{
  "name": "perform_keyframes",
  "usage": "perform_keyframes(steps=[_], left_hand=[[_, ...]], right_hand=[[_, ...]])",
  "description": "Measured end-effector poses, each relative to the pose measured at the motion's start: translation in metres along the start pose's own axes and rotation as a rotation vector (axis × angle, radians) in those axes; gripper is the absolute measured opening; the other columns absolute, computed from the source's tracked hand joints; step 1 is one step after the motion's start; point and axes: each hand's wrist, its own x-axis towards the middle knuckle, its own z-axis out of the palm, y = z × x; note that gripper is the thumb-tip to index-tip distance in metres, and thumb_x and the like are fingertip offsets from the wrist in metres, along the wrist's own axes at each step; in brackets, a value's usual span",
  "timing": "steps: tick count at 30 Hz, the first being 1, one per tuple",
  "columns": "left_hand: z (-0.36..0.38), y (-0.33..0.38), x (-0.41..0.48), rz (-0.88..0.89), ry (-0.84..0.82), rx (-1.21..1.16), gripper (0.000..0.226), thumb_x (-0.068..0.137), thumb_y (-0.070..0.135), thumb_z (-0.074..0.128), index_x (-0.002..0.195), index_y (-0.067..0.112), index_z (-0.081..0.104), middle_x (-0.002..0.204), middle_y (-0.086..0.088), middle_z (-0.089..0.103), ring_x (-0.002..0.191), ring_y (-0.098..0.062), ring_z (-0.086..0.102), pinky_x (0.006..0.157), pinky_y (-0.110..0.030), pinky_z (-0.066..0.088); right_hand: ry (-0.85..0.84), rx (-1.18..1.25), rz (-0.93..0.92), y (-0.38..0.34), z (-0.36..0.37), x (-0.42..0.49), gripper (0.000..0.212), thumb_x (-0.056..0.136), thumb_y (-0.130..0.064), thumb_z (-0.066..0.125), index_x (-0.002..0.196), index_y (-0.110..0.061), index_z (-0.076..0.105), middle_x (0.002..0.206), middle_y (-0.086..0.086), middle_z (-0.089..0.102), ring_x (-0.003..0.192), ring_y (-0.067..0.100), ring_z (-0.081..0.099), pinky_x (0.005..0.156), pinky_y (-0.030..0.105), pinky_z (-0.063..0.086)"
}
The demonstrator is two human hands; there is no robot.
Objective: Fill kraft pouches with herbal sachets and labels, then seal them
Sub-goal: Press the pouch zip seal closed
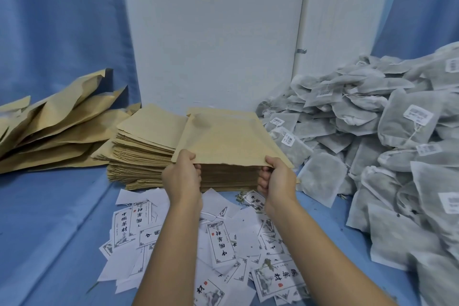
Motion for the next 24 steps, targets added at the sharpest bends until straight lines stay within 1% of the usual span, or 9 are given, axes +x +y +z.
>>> perform_keyframes(steps=[6,8,10,11,13,16,19,22,24], left_hand=[[0.000,-0.001,0.001,0.147,0.019,0.010,0.032,0.095,0.028,0.041,0.079,0.004,0.053,0.061,-0.013,0.054,0.031,-0.011,0.044,0.033,-0.014,0.031],[0.000,-0.001,-0.001,0.180,0.040,0.002,0.048,0.099,0.044,0.032,0.075,0.009,0.055,0.054,-0.010,0.058,0.033,-0.014,0.051,0.033,-0.015,0.034],[0.003,-0.001,-0.004,0.167,0.020,-0.045,0.047,0.097,0.053,0.033,0.078,0.018,0.057,0.061,-0.003,0.064,0.049,-0.018,0.064,0.037,-0.018,0.044],[0.006,-0.001,-0.005,0.130,-0.019,-0.090,0.038,0.097,0.049,0.040,0.084,0.018,0.058,0.073,-0.003,0.066,0.062,-0.021,0.068,0.041,-0.021,0.049],[0.011,0.001,-0.006,0.035,-0.122,-0.176,0.017,0.096,0.023,0.052,0.106,0.010,0.057,0.101,-0.011,0.064,0.084,-0.026,0.066,0.046,-0.025,0.053],[0.009,0.005,-0.002,-0.007,-0.184,-0.188,0.038,0.092,-0.007,0.044,0.129,0.001,0.046,0.118,-0.016,0.058,0.096,-0.028,0.059,0.047,-0.025,0.054],[-0.004,0.014,0.009,0.020,-0.209,-0.178,0.038,0.092,-0.011,0.042,0.126,0.003,0.048,0.104,-0.011,0.060,0.088,-0.022,0.059,0.046,-0.026,0.053],[-0.020,0.031,0.021,0.042,-0.184,-0.191,0.025,0.092,-0.009,0.046,0.109,0.009,0.052,0.097,-0.007,0.059,0.084,-0.019,0.059,0.045,-0.025,0.053],[-0.030,0.047,0.030,0.061,-0.195,-0.254,0.021,0.092,-0.006,0.050,0.099,0.013,0.055,0.100,-0.008,0.062,0.088,-0.020,0.061,0.049,-0.027,0.055]], right_hand=[[-0.019,0.011,0.031,-0.001,0.002,-0.003,0.038,0.093,-0.014,0.048,0.058,-0.015,0.034,0.034,-0.007,0.029,0.027,0.006,0.020,0.029,0.016,0.017],[-0.041,0.001,0.047,-0.001,0.002,-0.003,0.037,0.094,-0.015,0.047,0.059,-0.015,0.034,0.034,-0.007,0.029,0.027,0.006,0.020,0.030,0.016,0.017],[-0.098,-0.026,0.060,-0.001,0.005,-0.006,0.037,0.095,-0.016,0.046,0.059,-0.014,0.036,0.035,-0.007,0.030,0.028,0.006,0.021,0.031,0.016,0.017],[-0.139,-0.048,0.067,0.000,0.007,-0.007,0.037,0.095,-0.016,0.047,0.059,-0.012,0.038,0.035,-0.006,0.032,0.028,0.007,0.023,0.031,0.016,0.018],[-0.221,-0.117,0.090,0.003,0.013,-0.011,0.036,0.094,-0.018,0.049,0.060,-0.009,0.044,0.038,-0.003,0.038,0.029,0.008,0.030,0.032,0.016,0.022],[-0.236,-0.135,0.147,0.001,0.016,-0.017,0.022,0.091,-0.018,0.050,0.075,-0.004,0.054,0.052,0.006,0.057,0.037,0.013,0.051,0.035,0.017,0.039],[-0.200,0.035,0.157,-0.003,0.015,-0.019,0.003,0.091,-0.001,0.053,0.093,0.001,0.053,0.081,0.022,0.066,0.056,0.025,0.070,0.044,0.022,0.053],[-0.291,-0.007,0.162,0.002,0.028,-0.022,0.007,0.091,0.008,0.052,0.093,0.003,0.056,0.070,0.013,0.069,0.057,0.019,0.070,0.041,0.016,0.049],[-0.376,-0.025,0.167,0.007,0.049,-0.023,0.013,0.093,0.006,0.050,0.096,-0.002,0.059,0.075,0.010,0.070,0.055,0.014,0.068,0.038,0.014,0.047]])
